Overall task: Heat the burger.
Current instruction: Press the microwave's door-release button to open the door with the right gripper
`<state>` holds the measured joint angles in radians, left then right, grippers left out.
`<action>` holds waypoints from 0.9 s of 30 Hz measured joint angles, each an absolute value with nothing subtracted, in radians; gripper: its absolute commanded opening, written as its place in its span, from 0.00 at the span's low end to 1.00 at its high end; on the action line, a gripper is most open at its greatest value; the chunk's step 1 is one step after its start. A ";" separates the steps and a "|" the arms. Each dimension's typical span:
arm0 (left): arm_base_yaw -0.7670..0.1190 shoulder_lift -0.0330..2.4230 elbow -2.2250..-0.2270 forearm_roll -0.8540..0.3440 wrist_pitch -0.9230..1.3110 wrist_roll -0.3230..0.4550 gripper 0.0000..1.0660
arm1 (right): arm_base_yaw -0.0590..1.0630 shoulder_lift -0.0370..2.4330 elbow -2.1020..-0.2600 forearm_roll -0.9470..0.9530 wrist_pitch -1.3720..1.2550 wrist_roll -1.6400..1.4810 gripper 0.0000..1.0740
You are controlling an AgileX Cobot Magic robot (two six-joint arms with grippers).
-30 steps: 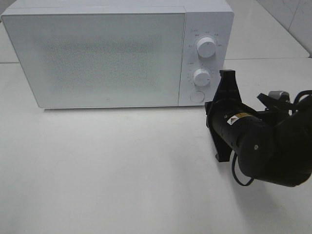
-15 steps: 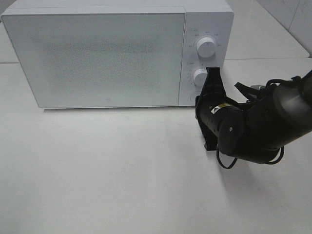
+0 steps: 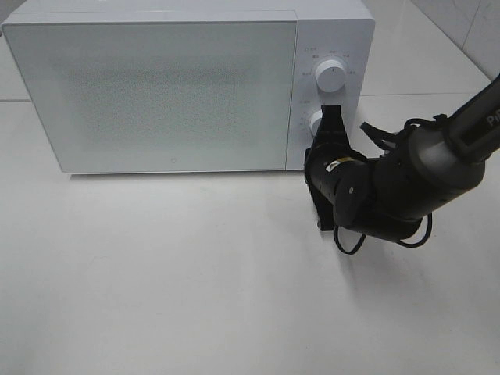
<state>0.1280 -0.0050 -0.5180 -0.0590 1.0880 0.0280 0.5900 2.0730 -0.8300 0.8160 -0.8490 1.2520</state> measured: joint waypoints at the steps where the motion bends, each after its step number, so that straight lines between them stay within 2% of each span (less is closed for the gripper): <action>1: 0.128 -0.005 -0.518 -0.059 1.088 0.028 0.95 | 0.581 2.075 -0.841 0.816 -0.847 1.251 0.00; 27: 0.128 -0.005 -0.518 -0.059 1.088 0.028 0.95 | 0.546 2.119 -0.874 0.802 -0.816 1.231 0.00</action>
<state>0.1280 -0.0050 -0.5180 -0.0590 1.0880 0.0280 0.5460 2.1190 -0.8740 0.8020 -0.8160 1.2310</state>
